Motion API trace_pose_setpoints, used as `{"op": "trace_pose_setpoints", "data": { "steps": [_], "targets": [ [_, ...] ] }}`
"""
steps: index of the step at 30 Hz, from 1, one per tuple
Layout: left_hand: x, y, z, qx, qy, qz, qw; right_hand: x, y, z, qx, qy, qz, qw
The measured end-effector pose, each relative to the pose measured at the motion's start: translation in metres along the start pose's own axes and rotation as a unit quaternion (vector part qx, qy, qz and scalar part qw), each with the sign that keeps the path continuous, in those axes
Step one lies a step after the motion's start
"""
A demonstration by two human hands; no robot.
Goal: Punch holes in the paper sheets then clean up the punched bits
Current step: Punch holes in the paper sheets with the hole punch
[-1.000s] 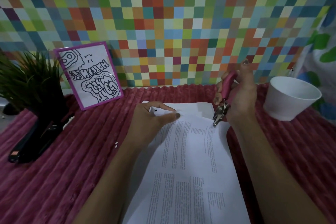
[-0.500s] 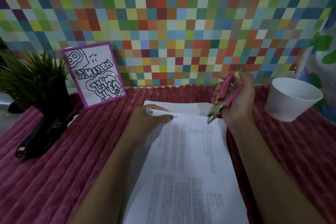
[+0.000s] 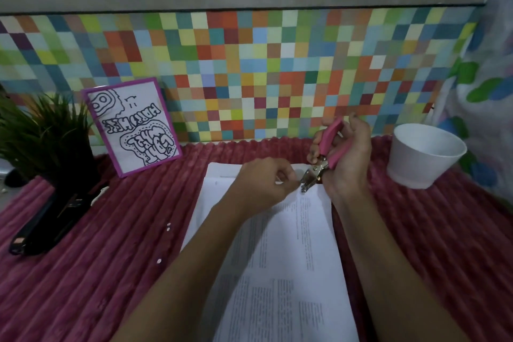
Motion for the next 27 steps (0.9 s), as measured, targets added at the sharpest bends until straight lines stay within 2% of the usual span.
{"op": "trace_pose_setpoints", "data": {
  "steps": [6, 10, 15, 19, 21, 24, 26, 27],
  "targets": [
    [0.007, -0.006, 0.008, -0.053, -0.009, -0.01, 0.998, 0.002, -0.001, 0.004, 0.011, -0.011, -0.008, 1.0],
    [0.005, -0.011, 0.006, -0.111, 0.066, 0.018, 0.991, -0.004, 0.002, 0.006, 0.001, -0.038, 0.01, 0.999],
    [0.008, -0.012, 0.011, -0.091, 0.161, 0.023, 0.982, -0.011, -0.002, 0.021, -0.004, -0.119, 0.004, 0.993],
    [0.017, -0.011, 0.012, -0.05, 0.139, -0.009, 0.989, 0.004, -0.004, 0.017, 0.058, -0.031, -0.016, 0.998],
    [0.016, -0.011, 0.008, -0.063, 0.092, -0.01, 0.994, 0.022, -0.004, 0.009, 0.084, -0.018, -0.024, 0.996],
    [0.014, -0.012, -0.004, -0.096, 0.034, 0.002, 0.995, 0.04, -0.006, -0.002, 0.132, -0.128, 0.012, 0.983],
    [0.011, -0.013, -0.01, -0.1, 0.023, 0.007, 0.995, 0.034, -0.013, -0.003, 0.178, -0.269, 0.086, 0.943],
    [0.009, -0.013, -0.013, -0.103, 0.023, 0.014, 0.994, 0.025, -0.019, -0.001, 0.192, -0.35, 0.127, 0.908]
  ]
}}
Point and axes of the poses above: each hand's wrist, its own y-axis towards the middle knuckle, its own z-axis out of the palm, x = y × z, the point moved 7 cm from there along y, towards the middle knuckle, and after that the axes turned 14 degrees about z, right-handed, at the moved point
